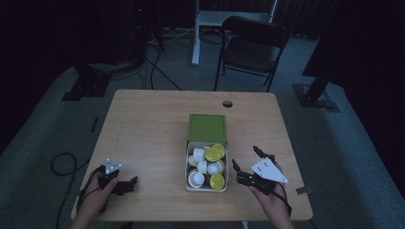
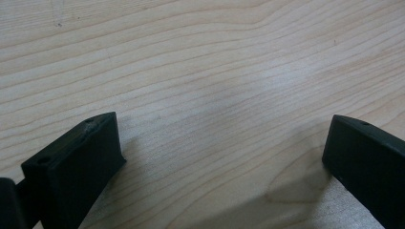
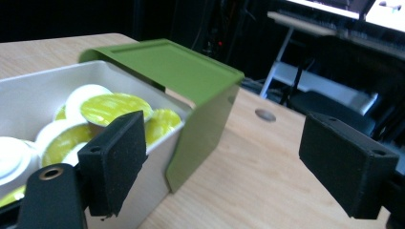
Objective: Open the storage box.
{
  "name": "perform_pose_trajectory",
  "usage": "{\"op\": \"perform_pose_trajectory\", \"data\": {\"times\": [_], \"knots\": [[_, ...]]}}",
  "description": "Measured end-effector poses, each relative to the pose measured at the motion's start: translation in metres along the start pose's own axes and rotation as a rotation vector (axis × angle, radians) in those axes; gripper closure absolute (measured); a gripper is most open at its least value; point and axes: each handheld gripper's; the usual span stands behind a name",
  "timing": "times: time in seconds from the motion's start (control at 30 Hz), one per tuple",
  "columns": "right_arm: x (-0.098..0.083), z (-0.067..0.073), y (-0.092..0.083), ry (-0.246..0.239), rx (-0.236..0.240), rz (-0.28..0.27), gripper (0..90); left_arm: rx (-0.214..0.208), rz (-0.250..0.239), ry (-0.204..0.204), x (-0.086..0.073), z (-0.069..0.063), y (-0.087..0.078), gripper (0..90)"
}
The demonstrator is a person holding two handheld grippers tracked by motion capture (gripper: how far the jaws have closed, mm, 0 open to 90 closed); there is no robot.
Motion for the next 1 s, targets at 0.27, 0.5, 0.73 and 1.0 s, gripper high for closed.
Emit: {"op": "perform_pose_trajectory", "data": {"times": [0.27,0.5,0.73,1.0], "knots": [[-0.03,-0.026,-0.002,0.128,-0.122,0.087,13.9,0.0,0.0,0.0,0.0,0.0,0.0,0.0],[-0.049,-0.041,-0.004,0.178,-0.202,0.169,13.9,0.0,0.0,0.0,0.0,0.0,0.0,0.0],[-0.065,-0.051,-0.004,0.197,-0.249,0.248,13.9,0.0,0.0,0.0,0.0,0.0,0.0,0.0],[-0.079,-0.057,-0.004,0.23,-0.281,0.339,13.8,0.0,0.0,0.0,0.0,0.0,0.0,0.0]]}}
Point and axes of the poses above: each handheld gripper's, and its own axes: y roughly forward along the jaws, x roughly out of its top, z roughly to its left, and after that the axes turned 12 degrees about -z, right-handed
